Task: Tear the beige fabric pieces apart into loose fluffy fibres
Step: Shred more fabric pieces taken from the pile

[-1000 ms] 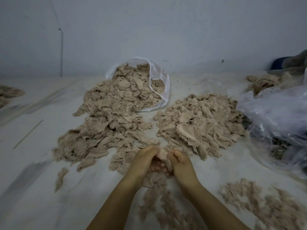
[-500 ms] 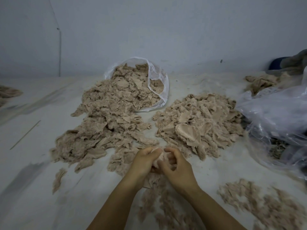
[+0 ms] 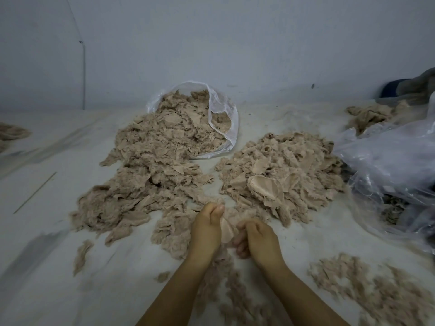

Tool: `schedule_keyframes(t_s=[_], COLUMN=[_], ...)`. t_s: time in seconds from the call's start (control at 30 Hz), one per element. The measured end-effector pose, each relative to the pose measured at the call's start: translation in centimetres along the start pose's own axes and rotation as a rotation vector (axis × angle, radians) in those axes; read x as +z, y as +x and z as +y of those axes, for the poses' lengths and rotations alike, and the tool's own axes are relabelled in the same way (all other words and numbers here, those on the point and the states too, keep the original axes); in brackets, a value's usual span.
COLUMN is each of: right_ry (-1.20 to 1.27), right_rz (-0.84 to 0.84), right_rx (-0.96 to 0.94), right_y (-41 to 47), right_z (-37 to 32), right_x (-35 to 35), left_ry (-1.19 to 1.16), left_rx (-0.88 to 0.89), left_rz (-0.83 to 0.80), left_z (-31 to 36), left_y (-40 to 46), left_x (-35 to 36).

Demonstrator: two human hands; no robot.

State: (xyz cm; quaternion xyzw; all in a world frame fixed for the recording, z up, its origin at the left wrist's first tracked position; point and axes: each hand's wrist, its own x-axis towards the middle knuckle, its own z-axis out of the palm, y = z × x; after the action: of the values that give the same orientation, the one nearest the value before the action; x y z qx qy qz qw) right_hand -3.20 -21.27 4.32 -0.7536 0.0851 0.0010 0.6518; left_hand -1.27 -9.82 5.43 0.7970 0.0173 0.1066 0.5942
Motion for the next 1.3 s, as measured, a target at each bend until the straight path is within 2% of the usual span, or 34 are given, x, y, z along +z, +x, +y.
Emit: schedule_keyframes(t_s=[0.17, 0.23, 0.37, 0.53, 0.67, 0.7, 0.8, 0.87, 0.97, 1.03, 1.1, 1.17, 1.3], right_ry=[-0.04, 0.067, 0.225, 0.238, 0.298, 0.297, 0.267, 0.228, 0.184, 0.116, -0.162, -0.364, -0.464], right_rz=[-0.175, -0.109, 0.037, -0.103, 0.033, 0.063, 0.09, 0.153, 0.311, 0.283, 0.264, 0.219, -0.155], right_rx=[-0.141, -0.16, -0.038, -0.097, -0.114, -0.112, -0.132, -0.151, -0.168, -0.156, -0.154, -0.237, -0.231], right_y=[-0.6, -0.5, 0.3, 0.0, 0.4, 0.6, 0.8, 1.0, 2.4, 3.3, 3.3, 2.4, 0.7], right_z=[0.5, 0.3, 0.2, 0.1, 0.2, 0.3, 0.2, -0.1, -1.0, -1.5, -1.2, -0.6, 1.0], right_x=[0.4, 0.5, -0.2, 0.3, 0.0, -0.2, -0.1, 0.1, -0.8, -1.6, -1.9, -1.3, 1.0], left_ry=[-0.012, 0.003, 0.011, -0.001, -0.113, -0.151, -0.222, -0.245, -0.223, -0.224, -0.105, 0.121, 0.566], left_rx=[-0.014, -0.005, 0.001, 0.025, -0.026, -0.06, -0.219, -0.234, -0.176, -0.178, -0.148, -0.118, -0.076], left_rz=[-0.049, -0.061, -0.071, -0.141, 0.035, 0.037, -0.218, -0.341, -0.214, -0.145, -0.198, -0.282, -0.476], left_z=[0.1, 0.1, 0.1, 0.5, 0.6, 0.6, 0.7, 0.9, 1.3, 1.2, 0.9, 0.4, -1.1], left_y=[0.1, 0.0, 0.0, -0.3, -0.3, -0.3, -0.5, -0.8, 0.2, 1.1, 1.6, 1.7, 1.0], left_x=[-0.2, -0.2, -0.6, -0.5, -0.7, -1.1, -1.5, -1.3, -2.5, -4.1, -5.5, -6.1, -5.9])
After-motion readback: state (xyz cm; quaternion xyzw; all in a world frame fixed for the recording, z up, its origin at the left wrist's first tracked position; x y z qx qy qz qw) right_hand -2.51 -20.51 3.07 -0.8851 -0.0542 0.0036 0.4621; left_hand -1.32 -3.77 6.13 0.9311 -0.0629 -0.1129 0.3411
